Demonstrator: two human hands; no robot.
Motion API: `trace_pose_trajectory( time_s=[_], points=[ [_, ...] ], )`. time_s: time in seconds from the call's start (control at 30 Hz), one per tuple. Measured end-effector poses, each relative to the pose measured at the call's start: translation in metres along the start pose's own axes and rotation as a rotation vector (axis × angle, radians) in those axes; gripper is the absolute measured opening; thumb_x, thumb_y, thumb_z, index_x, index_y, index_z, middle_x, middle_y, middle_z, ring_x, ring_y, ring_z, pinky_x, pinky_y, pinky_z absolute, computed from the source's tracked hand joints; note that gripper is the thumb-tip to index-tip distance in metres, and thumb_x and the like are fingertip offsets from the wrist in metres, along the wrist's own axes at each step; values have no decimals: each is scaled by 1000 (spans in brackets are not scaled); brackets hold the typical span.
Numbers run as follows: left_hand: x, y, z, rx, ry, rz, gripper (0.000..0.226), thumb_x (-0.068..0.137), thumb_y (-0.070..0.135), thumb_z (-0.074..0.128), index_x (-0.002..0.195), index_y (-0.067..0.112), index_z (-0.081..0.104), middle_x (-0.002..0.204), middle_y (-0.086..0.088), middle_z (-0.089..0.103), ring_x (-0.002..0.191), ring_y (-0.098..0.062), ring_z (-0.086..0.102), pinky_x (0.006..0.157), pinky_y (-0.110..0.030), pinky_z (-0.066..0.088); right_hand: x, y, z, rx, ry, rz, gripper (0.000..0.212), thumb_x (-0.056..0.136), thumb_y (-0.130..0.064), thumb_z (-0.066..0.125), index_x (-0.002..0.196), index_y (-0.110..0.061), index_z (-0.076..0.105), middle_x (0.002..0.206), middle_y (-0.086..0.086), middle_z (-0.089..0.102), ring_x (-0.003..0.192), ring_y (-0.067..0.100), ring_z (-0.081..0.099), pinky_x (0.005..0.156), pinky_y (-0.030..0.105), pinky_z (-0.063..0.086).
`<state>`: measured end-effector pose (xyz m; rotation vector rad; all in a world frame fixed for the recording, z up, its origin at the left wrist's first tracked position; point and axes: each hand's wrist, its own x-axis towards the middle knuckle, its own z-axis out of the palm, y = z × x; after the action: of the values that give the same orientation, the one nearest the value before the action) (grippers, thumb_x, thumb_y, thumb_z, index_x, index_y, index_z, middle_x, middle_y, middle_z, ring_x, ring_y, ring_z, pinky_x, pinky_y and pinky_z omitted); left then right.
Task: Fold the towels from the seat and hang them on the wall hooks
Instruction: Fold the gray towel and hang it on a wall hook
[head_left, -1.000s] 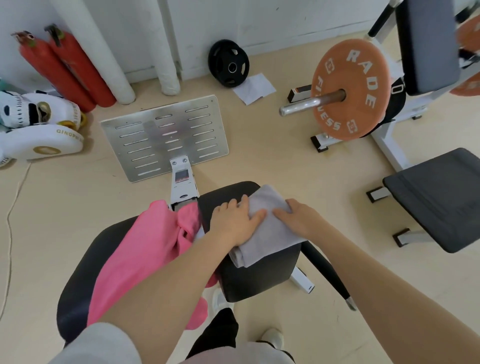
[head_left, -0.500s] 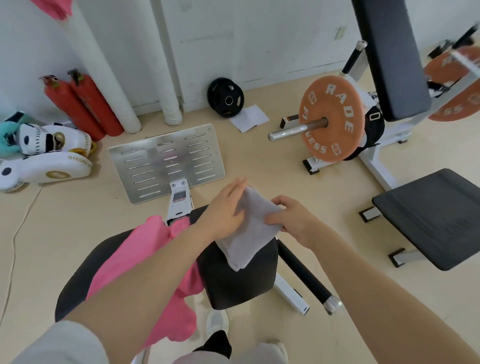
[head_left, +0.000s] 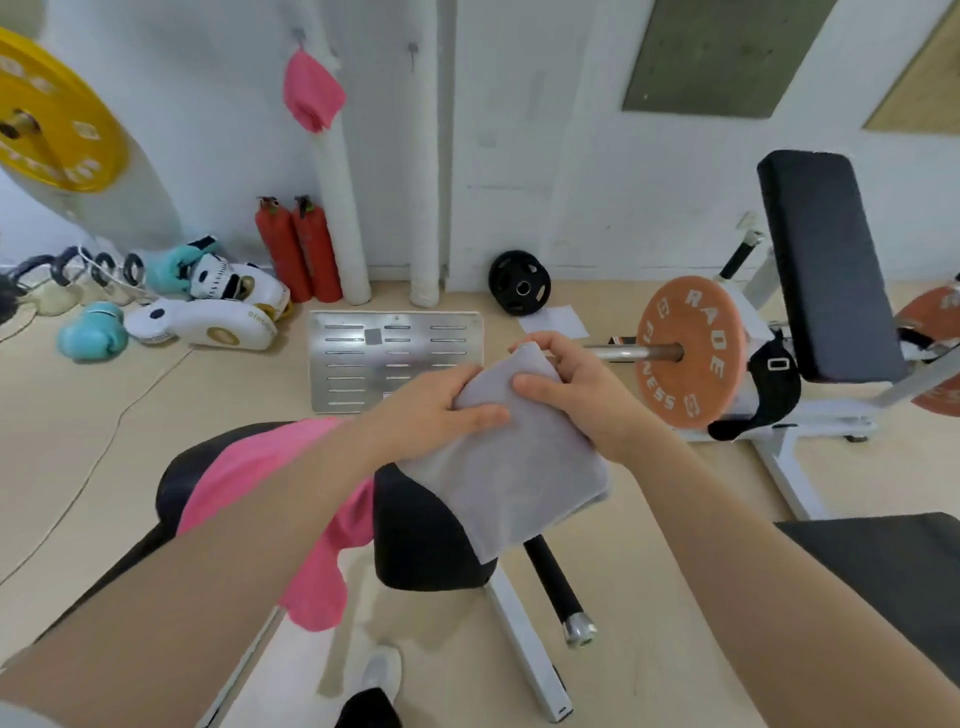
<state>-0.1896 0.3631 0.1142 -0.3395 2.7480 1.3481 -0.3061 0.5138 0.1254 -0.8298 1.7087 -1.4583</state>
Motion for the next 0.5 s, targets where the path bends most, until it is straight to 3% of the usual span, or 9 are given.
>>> trace_pose_trajectory(
  time_s=[0.13, 0.23, 0.37, 0.5],
  points=[
    [-55, 2, -4, -110, 19, -125, 55, 65, 56, 68, 108, 23, 59, 103, 6, 66, 93, -9, 63, 83, -29, 52, -9, -1, 14, 9, -184, -19, 34, 90, -5, 56, 113, -29, 58, 92, -5, 65, 89, 15, 62, 82, 30, 55],
    [-92, -5, -16, -189, -4, -197, 25, 77, 29, 74, 97, 20, 61, 94, 6, 64, 82, -4, 61, 74, -20, 49, -12, -8, 32, -145, -240, -71, 37, 90, 2, 53, 108, -29, 58, 95, -11, 60, 87, 6, 58, 80, 19, 51],
    [-127, -20, -32, -393, 265, -242, 21, 79, 10, 71, 96, 15, 60, 93, -1, 64, 75, -4, 62, 69, -16, 50, -3, -19, 61, -334, -187, -114, 31, 87, -3, 58, 86, -34, 61, 88, -17, 58, 78, 1, 55, 73, 13, 45],
    [-161, -44, -53, -648, 493, -251, 27, 81, -3, 63, 95, 18, 54, 82, -2, 60, 62, -5, 61, 54, -14, 49, 11, -20, 98, -542, -230, -143, 25, 82, -7, 66, 87, -30, 59, 96, -5, 59, 76, 7, 55, 73, 18, 46]
  ],
)
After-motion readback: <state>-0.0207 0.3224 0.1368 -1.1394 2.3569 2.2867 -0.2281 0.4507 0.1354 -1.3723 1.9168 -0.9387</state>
